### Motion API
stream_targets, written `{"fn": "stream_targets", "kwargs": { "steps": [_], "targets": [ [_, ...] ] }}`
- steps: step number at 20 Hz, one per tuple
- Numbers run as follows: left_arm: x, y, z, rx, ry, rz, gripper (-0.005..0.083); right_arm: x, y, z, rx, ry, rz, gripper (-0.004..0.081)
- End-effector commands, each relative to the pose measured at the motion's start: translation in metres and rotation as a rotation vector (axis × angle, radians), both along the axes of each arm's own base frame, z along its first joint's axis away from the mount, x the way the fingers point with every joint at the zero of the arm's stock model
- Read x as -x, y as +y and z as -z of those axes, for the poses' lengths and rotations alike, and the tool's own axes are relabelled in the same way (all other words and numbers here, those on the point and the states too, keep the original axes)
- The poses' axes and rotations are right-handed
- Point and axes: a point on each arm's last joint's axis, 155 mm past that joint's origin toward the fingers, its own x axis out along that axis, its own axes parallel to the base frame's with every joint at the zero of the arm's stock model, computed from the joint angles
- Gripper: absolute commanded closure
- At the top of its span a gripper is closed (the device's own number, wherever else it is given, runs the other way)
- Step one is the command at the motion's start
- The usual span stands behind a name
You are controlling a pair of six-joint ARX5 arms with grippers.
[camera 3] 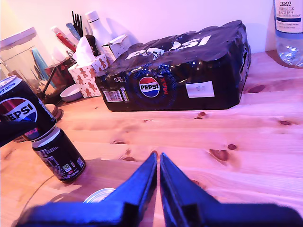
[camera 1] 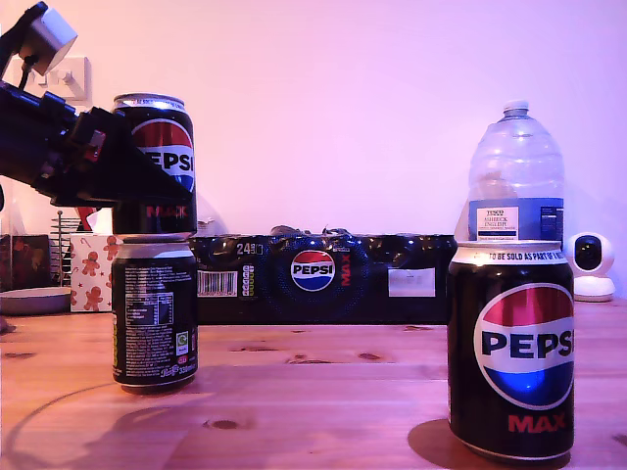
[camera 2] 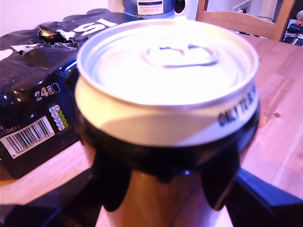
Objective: Stack up the Pepsi cans on top of each other
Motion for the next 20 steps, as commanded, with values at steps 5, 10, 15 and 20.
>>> {"fn": "stream_targets", "kwargs": {
  "steps": [5, 10, 15, 20],
  "targets": [
    [0.0006, -0.0017, -0.0066, 0.005, -0.020, 0.012, 0.0364, 0.0002, 0.0013, -0.0065, 0.003, -0.018, -0.007, 0.0780],
    [0.0007, -0.0016, -0.0063, 0.005, -0.018, 0.011, 0.0363, 0.0002, 0.0013, -0.0065, 0.003, -0.018, -0.007, 0.0780],
    [-0.0019, -0.0001, -0.0077, 0.002, -0.028, -0.002, 0.0364, 0.0002, 0.0013, -0.0065, 0.003, -0.018, -0.007, 0.0780],
    [-0.0023, 0.0007, -0.0059, 0.004, -0.014, -0.012, 0.0364, 0.0002, 0.0013, -0.0064, 0.004, -0.017, -0.007, 0.0780]
  ]
}}
